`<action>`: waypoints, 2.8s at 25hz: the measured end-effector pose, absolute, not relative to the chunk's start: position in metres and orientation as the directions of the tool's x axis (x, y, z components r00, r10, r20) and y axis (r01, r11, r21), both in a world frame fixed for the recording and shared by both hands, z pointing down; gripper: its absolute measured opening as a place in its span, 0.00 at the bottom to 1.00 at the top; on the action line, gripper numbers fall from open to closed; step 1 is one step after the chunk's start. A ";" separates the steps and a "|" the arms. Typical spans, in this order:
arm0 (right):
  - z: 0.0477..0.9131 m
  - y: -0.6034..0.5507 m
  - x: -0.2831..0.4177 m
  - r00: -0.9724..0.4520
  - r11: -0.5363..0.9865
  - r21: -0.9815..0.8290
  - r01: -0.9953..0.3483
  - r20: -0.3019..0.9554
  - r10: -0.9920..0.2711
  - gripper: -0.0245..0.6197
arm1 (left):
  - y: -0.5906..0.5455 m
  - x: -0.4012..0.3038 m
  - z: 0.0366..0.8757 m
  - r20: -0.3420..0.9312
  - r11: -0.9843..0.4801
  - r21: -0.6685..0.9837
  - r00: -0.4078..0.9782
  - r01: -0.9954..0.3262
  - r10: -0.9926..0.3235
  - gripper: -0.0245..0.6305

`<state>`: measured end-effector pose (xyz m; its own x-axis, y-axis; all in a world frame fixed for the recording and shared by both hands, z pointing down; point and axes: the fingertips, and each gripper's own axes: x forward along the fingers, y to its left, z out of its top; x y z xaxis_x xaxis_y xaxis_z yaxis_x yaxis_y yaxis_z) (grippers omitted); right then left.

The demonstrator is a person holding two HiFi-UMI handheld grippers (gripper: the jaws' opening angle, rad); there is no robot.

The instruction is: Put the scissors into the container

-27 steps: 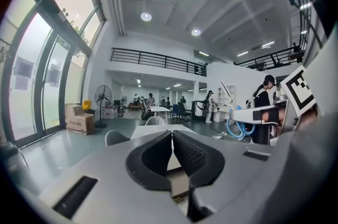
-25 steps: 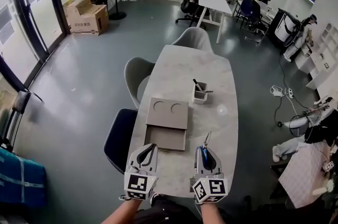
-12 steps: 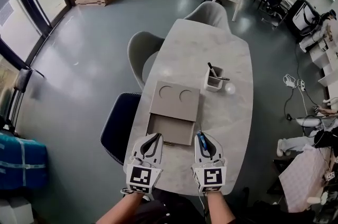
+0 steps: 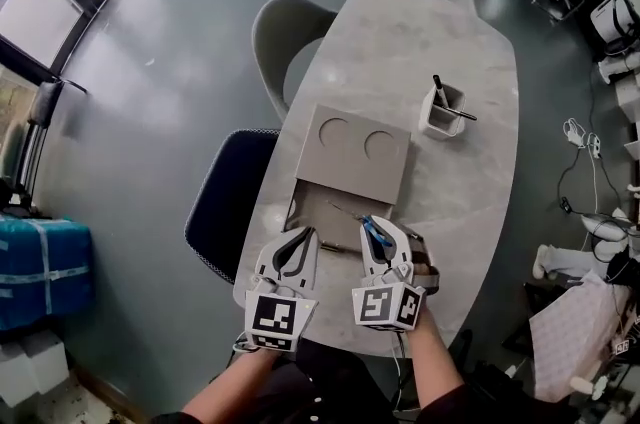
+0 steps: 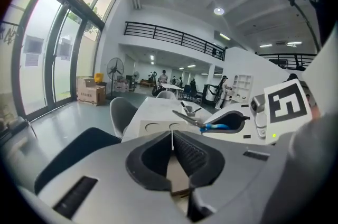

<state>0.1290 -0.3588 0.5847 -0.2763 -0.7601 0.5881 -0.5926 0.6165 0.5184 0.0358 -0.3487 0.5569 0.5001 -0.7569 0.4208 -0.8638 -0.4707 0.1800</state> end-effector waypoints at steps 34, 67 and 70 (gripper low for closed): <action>0.747 -0.353 0.100 -0.276 0.943 0.216 -0.253 0.918 -0.284 0.26 | -0.366 0.036 0.629 0.515 -0.422 0.203 0.463 -0.884 -0.722 0.07; 0.681 -0.367 0.105 -0.423 0.871 0.130 -0.473 0.834 -0.354 0.03 | -0.362 0.054 0.599 0.477 -0.473 0.173 0.494 -0.864 -0.727 0.07; 0.656 -0.366 0.110 -0.417 0.846 0.162 -0.508 0.813 -0.407 0.03 | -0.362 0.054 0.582 0.452 -0.483 0.161 0.500 -0.860 -0.739 0.07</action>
